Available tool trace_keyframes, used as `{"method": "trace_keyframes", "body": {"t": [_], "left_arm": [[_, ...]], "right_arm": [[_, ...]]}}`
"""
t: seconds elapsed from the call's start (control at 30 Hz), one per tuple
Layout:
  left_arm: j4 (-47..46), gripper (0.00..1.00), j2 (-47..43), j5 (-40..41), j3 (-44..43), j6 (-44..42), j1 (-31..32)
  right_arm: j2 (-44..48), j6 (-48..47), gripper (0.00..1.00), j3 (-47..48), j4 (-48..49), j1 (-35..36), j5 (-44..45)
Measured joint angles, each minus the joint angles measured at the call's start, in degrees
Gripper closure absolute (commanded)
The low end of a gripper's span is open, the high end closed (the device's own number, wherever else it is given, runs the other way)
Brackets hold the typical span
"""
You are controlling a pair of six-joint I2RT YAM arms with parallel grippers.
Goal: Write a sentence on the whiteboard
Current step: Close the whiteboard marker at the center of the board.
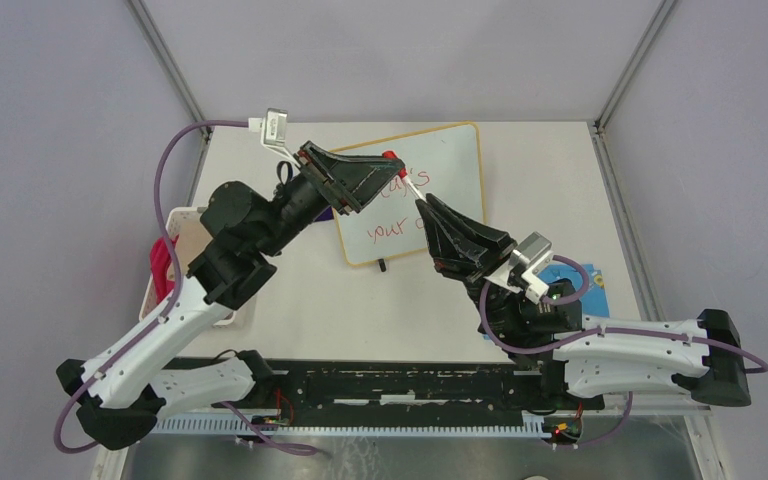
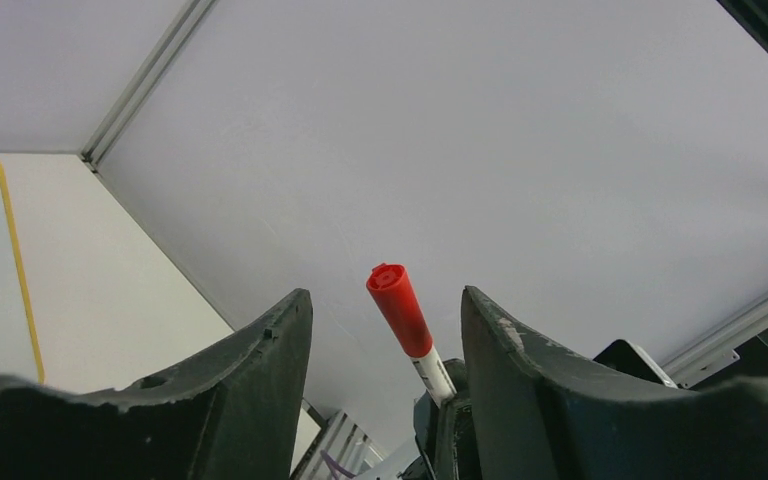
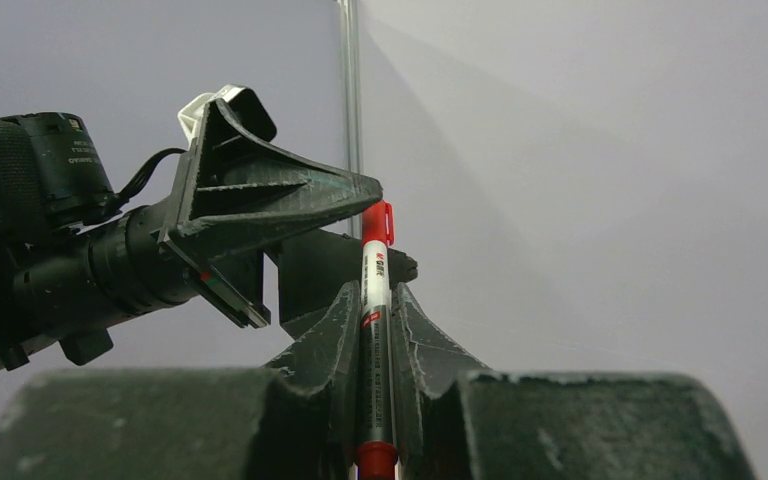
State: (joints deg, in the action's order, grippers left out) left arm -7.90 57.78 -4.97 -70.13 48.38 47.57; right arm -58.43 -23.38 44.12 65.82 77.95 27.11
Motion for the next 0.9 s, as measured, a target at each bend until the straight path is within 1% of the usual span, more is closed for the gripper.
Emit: {"method": "trace_keyframes", "body": {"t": [0.13,0.23,0.37,0.47,0.5,0.53,0.6,0.73,0.83,0.9], "left_arm": [[-0.39,0.56,1.03,-1.66,0.02,0.66,-0.24],[-0.96,0.60,1.18,-2.71,0.02,1.20,-0.26],[-3.06,0.69,1.20,-4.39,0.57,1.90,-0.26],[-4.52,0.71,1.44,-5.79,1.68,2.99,-0.35],[-5.27,0.70,1.60,-6.03,2.16,3.45,-0.37],[-6.08,0.65,1.73,-6.19,2.56,3.87,-0.44],[-7.15,0.53,1.79,-6.49,3.26,4.44,-0.63],[-6.97,0.35,1.79,-8.33,5.01,4.68,-0.57],[-5.68,0.27,1.64,-8.55,5.22,4.61,-0.57],[-4.79,0.24,1.07,-8.13,5.22,4.57,-0.57]], "right_arm": [[0.00,0.20,1.00,0.00,-0.20,0.00,-0.13],[0.00,0.24,1.00,0.00,-0.26,0.00,-0.13],[0.00,0.26,1.00,0.00,-0.26,0.00,-0.15],[0.00,0.28,1.00,0.00,-0.15,0.00,-0.09],[0.00,0.24,1.00,0.00,-0.22,0.00,0.13],[-0.02,0.22,1.00,0.00,-0.31,-0.02,0.26],[-0.11,0.20,1.00,0.00,-0.35,0.00,0.55],[-0.48,0.17,1.00,0.02,-0.37,0.00,0.48],[-0.52,0.17,1.00,0.02,-0.37,0.00,0.48],[-0.52,0.20,1.00,0.02,-0.44,0.00,0.48]]}}
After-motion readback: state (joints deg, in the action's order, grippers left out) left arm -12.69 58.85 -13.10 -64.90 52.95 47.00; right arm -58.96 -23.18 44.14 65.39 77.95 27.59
